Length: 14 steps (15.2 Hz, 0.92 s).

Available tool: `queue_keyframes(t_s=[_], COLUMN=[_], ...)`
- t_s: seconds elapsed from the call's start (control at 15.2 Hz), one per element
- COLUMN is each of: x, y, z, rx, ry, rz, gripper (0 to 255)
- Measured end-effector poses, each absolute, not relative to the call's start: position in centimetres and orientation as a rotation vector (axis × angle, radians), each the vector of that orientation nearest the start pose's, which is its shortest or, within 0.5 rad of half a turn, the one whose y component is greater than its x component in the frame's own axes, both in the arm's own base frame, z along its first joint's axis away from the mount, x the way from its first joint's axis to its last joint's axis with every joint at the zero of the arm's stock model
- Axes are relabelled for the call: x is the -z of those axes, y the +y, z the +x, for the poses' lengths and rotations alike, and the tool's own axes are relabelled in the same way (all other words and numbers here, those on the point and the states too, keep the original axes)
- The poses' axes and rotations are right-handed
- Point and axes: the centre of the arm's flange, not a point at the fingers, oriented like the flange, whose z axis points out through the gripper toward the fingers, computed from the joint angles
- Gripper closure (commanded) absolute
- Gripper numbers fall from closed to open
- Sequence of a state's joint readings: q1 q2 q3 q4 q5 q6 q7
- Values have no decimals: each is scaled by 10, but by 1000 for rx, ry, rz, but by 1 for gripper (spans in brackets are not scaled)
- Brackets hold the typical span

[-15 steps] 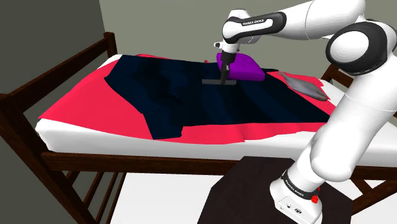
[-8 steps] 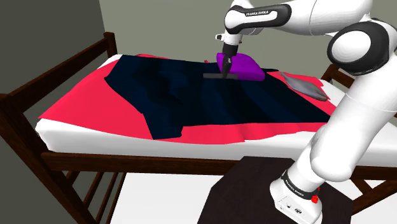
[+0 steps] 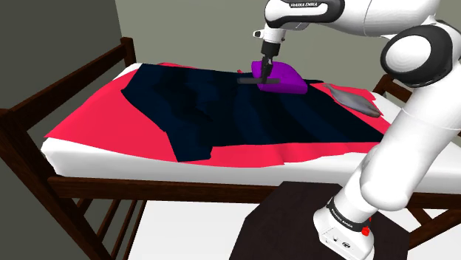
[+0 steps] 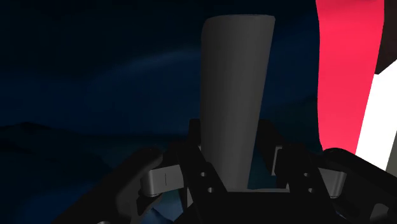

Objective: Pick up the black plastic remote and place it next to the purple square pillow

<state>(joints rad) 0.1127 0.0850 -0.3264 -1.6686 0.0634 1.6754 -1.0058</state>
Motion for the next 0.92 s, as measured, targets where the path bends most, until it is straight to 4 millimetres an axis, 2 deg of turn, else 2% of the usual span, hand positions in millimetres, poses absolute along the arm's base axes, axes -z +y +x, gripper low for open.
queue_keyframes(t_s=[0.46, 0.92], x=[-544, -545], y=[-194, -288], z=[553, 538], rx=[-61, -62], ry=[-1170, -1169], rz=[-2838, -2838], gripper=[255, 255])
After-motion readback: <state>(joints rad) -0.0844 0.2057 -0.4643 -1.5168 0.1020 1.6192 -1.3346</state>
